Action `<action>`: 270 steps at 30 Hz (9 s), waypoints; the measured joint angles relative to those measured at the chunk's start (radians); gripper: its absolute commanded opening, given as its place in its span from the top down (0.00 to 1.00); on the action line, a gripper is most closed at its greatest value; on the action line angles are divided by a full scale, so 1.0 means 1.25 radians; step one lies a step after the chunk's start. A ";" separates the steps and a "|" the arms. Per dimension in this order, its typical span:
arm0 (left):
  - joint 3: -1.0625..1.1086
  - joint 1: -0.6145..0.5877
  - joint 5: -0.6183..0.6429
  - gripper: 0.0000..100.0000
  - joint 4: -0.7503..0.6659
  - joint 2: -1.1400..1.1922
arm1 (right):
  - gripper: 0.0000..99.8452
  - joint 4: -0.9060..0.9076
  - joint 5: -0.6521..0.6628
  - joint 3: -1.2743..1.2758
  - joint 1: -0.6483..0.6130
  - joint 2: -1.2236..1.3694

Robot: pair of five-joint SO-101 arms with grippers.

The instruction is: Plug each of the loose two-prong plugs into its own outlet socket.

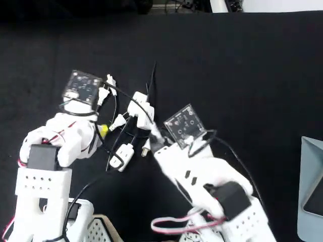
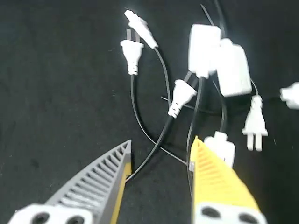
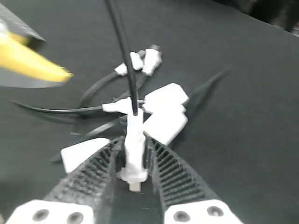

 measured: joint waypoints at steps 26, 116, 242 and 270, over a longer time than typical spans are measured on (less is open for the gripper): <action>0.010 0.196 0.146 0.72 0.061 -0.296 | 0.99 -0.087 -0.087 0.050 -0.226 -0.010; 0.066 -0.281 0.088 0.72 0.063 -0.319 | 0.99 -0.746 0.063 0.322 -0.232 0.530; 0.271 -0.248 0.166 0.72 0.010 -0.311 | 0.84 -0.045 -0.373 -0.412 0.011 1.042; 0.271 -0.248 0.166 0.72 0.010 -0.311 | 0.99 0.001 -0.334 -0.414 0.022 1.107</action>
